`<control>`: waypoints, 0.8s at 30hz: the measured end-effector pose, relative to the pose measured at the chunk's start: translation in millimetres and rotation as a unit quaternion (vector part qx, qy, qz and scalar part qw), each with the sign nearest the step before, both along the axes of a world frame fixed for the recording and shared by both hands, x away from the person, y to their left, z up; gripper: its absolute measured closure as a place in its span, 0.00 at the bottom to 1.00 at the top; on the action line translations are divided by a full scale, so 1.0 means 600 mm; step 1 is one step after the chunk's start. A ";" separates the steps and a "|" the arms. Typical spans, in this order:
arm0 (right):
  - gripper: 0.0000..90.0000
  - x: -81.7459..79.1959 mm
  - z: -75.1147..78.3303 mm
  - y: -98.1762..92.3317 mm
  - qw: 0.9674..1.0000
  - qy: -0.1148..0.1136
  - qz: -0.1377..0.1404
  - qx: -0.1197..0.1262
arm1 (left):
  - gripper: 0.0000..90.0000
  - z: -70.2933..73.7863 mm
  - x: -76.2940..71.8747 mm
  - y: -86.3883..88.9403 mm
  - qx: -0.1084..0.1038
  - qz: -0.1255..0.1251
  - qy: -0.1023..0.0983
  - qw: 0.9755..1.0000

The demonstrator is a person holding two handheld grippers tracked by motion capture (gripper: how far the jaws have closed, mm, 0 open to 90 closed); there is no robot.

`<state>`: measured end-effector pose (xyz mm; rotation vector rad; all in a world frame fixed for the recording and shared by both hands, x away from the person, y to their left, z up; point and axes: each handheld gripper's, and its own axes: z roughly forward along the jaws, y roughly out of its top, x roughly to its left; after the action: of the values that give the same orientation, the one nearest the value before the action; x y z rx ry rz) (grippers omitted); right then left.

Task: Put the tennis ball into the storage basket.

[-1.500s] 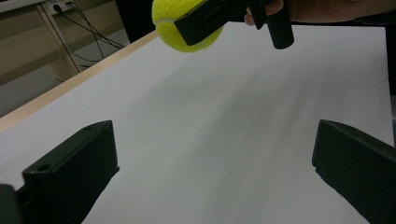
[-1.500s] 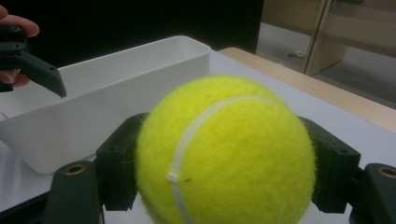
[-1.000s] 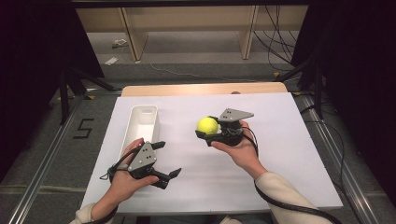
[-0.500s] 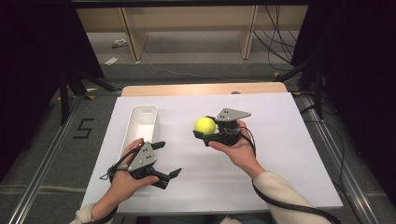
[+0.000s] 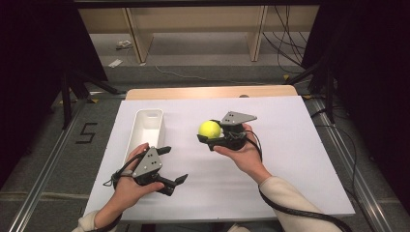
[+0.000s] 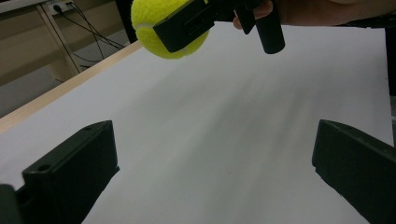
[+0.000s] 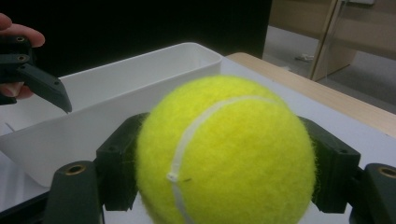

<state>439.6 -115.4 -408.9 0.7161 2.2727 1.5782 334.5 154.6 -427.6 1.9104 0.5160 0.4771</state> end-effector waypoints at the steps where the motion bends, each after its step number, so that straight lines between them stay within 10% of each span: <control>1: 0.30 0.000 0.000 0.001 1.000 0.000 0.000 0.000 | 0.00 0.000 0.000 0.000 0.000 0.000 0.000 1.000; 24: 0.29 0.005 0.000 0.017 1.000 0.001 0.008 0.001 | 0.00 0.000 0.000 0.000 0.000 -0.001 0.000 1.000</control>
<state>442.7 -105.1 -409.2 0.7031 2.2834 1.5886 334.3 154.6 -427.5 1.9102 0.5149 0.4761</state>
